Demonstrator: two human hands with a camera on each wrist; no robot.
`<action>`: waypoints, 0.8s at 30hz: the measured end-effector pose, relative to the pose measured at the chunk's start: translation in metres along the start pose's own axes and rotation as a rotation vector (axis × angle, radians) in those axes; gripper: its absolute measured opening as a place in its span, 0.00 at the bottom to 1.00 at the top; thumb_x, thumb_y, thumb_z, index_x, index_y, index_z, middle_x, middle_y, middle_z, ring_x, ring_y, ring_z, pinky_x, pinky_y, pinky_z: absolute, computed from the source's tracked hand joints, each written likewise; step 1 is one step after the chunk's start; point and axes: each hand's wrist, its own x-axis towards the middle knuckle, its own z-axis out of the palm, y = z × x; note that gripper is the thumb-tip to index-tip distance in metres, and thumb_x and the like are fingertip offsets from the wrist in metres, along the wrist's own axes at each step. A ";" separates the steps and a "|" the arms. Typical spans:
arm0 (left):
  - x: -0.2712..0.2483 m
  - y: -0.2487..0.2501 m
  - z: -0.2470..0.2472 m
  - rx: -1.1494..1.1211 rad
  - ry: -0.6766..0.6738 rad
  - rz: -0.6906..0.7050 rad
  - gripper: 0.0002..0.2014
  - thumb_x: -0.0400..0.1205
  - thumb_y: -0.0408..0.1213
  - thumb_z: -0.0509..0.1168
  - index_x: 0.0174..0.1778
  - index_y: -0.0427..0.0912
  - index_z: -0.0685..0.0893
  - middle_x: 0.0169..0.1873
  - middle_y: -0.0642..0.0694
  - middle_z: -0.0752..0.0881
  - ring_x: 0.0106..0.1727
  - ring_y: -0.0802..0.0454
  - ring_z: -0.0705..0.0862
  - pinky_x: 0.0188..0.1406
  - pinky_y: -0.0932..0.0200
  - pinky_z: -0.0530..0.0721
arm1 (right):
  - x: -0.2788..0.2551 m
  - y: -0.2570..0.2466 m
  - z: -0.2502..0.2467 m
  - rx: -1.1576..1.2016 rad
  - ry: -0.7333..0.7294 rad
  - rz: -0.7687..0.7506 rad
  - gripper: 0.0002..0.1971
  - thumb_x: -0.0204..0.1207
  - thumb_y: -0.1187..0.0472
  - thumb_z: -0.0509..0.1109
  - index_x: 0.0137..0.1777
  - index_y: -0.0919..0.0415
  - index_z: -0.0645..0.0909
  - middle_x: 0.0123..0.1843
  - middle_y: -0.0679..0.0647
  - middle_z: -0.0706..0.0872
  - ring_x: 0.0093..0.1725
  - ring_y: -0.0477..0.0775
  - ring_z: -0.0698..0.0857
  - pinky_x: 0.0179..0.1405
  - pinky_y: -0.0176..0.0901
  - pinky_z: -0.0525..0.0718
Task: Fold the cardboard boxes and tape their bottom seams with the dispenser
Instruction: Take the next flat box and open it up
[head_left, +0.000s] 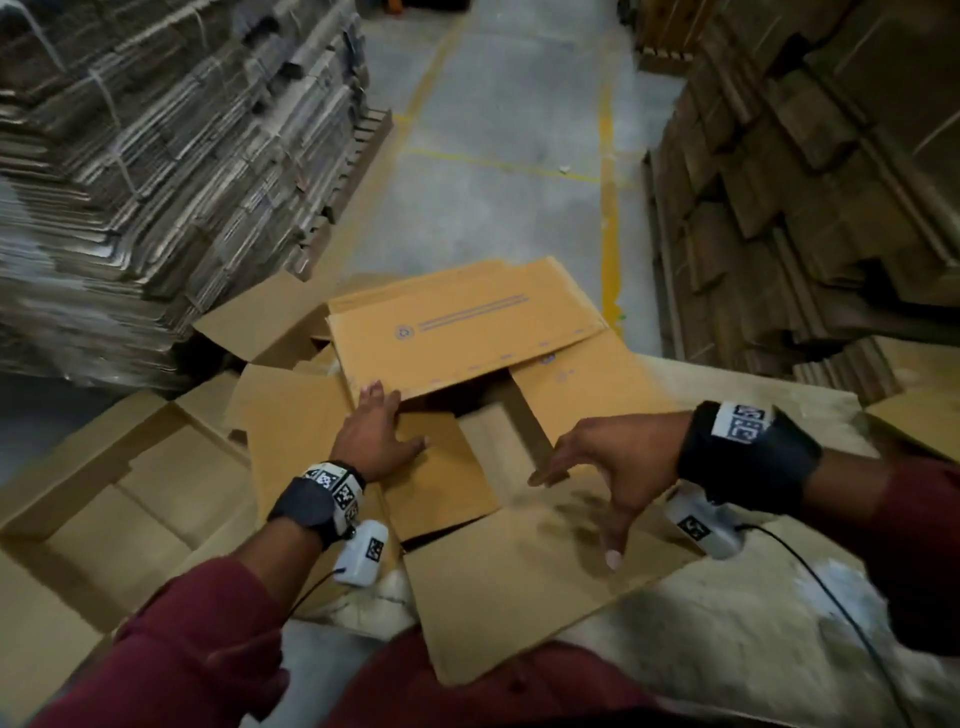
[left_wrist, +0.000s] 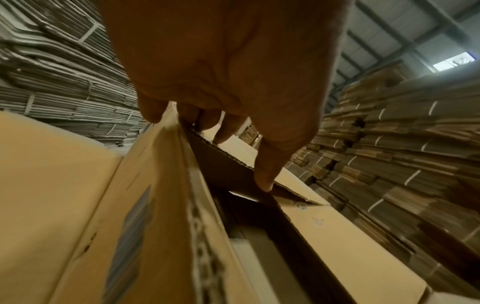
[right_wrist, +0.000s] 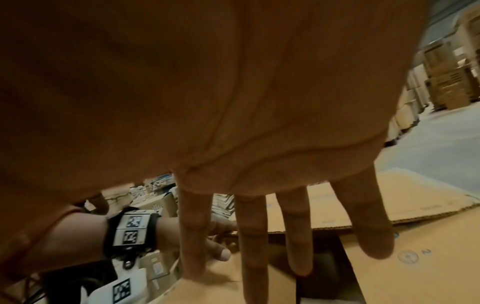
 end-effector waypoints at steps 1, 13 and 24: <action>0.002 -0.002 0.001 -0.001 0.002 0.000 0.46 0.81 0.61 0.73 0.88 0.41 0.63 0.90 0.35 0.53 0.91 0.37 0.51 0.85 0.36 0.66 | -0.008 -0.003 0.000 -0.027 -0.017 -0.004 0.64 0.40 0.22 0.81 0.83 0.36 0.68 0.74 0.42 0.80 0.73 0.45 0.78 0.73 0.49 0.80; -0.003 -0.014 -0.042 -0.379 -0.021 -0.044 0.30 0.87 0.63 0.62 0.70 0.39 0.86 0.80 0.34 0.76 0.79 0.36 0.77 0.74 0.46 0.74 | -0.002 0.005 -0.074 -0.309 0.408 -0.079 0.09 0.74 0.49 0.77 0.51 0.49 0.91 0.45 0.45 0.92 0.43 0.51 0.88 0.41 0.42 0.81; -0.016 -0.011 -0.029 -0.499 -0.065 -0.081 0.43 0.81 0.59 0.74 0.87 0.41 0.69 0.89 0.43 0.62 0.88 0.46 0.64 0.86 0.52 0.62 | 0.156 0.065 -0.081 -0.035 0.579 0.282 0.17 0.60 0.40 0.87 0.43 0.44 0.87 0.48 0.47 0.93 0.53 0.57 0.90 0.52 0.48 0.87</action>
